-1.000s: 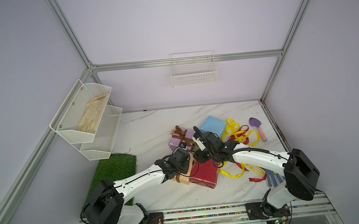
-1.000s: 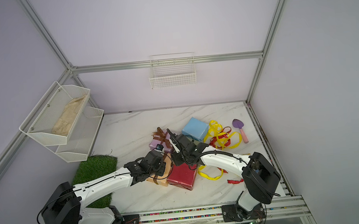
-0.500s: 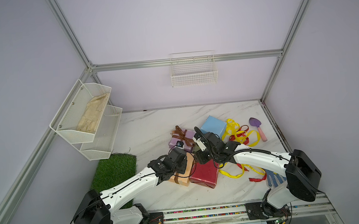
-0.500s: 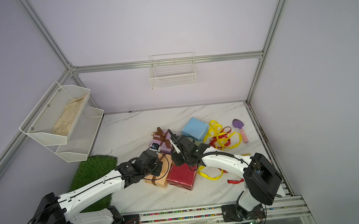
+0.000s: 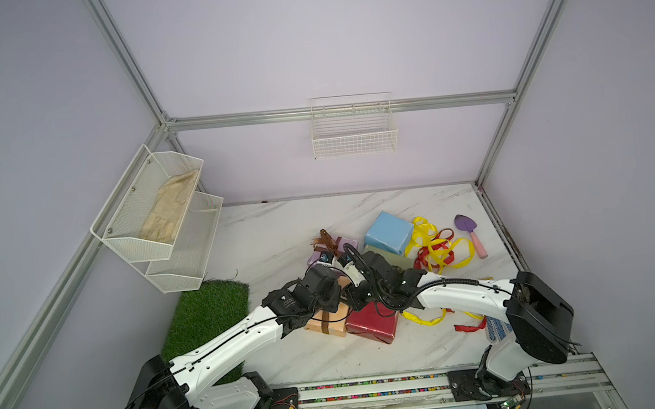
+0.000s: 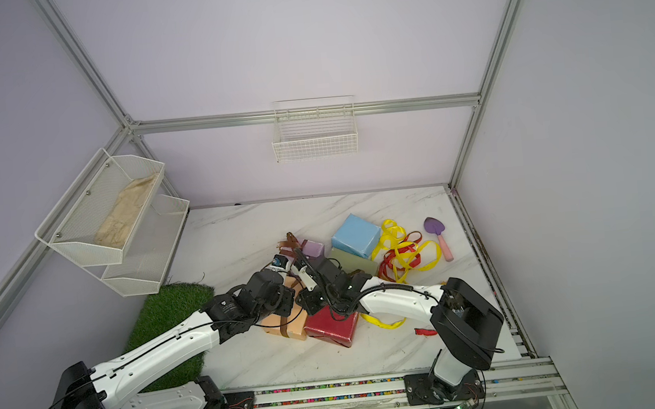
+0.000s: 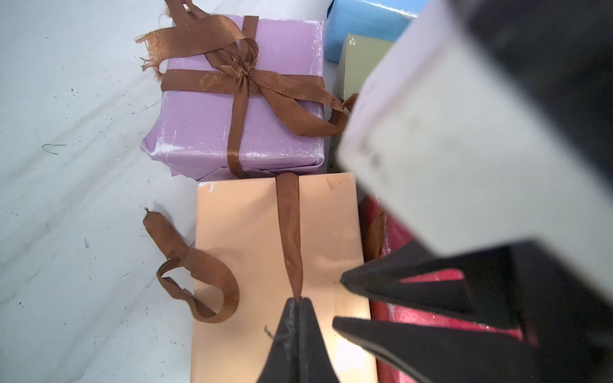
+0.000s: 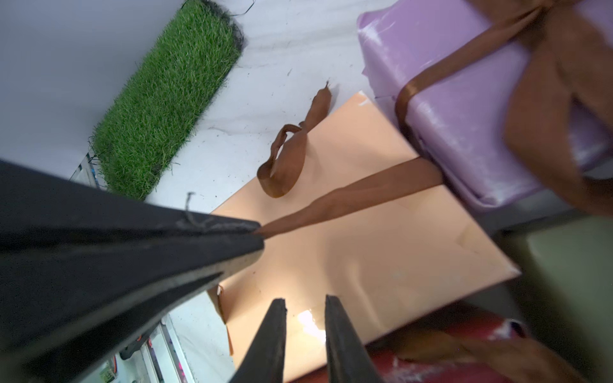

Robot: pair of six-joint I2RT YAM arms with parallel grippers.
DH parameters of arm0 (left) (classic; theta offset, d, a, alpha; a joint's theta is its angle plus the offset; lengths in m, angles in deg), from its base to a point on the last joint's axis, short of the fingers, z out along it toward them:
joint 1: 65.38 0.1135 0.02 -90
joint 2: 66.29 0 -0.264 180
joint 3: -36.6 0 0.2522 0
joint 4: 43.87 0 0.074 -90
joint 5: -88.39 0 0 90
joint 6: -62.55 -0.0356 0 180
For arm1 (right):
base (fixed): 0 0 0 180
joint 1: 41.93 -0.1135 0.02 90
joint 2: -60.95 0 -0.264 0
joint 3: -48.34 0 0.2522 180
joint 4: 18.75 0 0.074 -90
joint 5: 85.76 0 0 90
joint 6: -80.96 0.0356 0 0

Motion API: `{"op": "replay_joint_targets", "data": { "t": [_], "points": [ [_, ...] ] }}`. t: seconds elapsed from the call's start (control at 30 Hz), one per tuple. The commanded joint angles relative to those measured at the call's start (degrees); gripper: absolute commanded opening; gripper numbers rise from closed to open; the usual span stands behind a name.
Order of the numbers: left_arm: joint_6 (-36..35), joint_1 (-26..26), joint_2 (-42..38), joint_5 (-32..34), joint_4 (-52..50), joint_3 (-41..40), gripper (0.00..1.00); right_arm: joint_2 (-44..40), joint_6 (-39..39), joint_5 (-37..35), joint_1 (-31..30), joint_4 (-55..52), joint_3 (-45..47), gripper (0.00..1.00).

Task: Untie the ribbon bows on the gift boxes
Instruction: Pull the ribbon from the gift box.

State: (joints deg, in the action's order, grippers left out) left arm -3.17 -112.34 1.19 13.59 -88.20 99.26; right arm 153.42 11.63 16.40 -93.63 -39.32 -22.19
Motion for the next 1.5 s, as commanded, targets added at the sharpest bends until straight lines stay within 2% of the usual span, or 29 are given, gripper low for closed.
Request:
{"op": "replay_joint_targets", "data": {
  "t": [0.0,0.27,0.4,0.6,0.83,1.03,1.17,1.37,1.47],
  "points": [
    [-0.55,-0.06,-1.23,0.16,0.20,4.09,0.00,1.85,2.66,0.59,-0.18,4.96,0.07,0.21],
    [-0.28,0.03,-5.34,-0.08,-0.71,5.29,0.00,4.79,5.65,1.33,-0.24,9.97,1.72,0.17],
    [0.01,0.11,-7.22,-0.74,-0.90,7.34,0.00,6.10,7.75,-0.53,-0.28,13.33,3.74,0.16],
    [-0.98,0.20,-8.07,-0.54,-1.05,10.56,0.00,7.55,8.78,-1.70,-0.25,13.22,4.20,0.16],
    [-5.53,0.29,-7.11,0.88,-5.07,22.62,0.00,8.20,9.88,-2.80,-0.24,14.61,4.73,0.16],
    [-13.06,0.38,-6.43,8.47,-7.27,35.73,0.00,9.12,10.18,-3.68,-0.24,15.16,4.58,0.16],
    [-17.27,0.38,-5.21,9.67,-7.31,43.46,0.00,9.76,10.24,-3.70,-0.25,15.14,4.13,0.16],
    [-22.34,0.38,-4.16,11.00,-5.13,51.40,0.00,10.71,9.88,-3.98,-0.34,14.72,3.14,0.16],
    [-28.25,0.38,-4.73,13.28,0.02,52.74,0.00,11.17,10.01,-4.00,-0.33,15.23,3.20,0.16]
  ]
}}
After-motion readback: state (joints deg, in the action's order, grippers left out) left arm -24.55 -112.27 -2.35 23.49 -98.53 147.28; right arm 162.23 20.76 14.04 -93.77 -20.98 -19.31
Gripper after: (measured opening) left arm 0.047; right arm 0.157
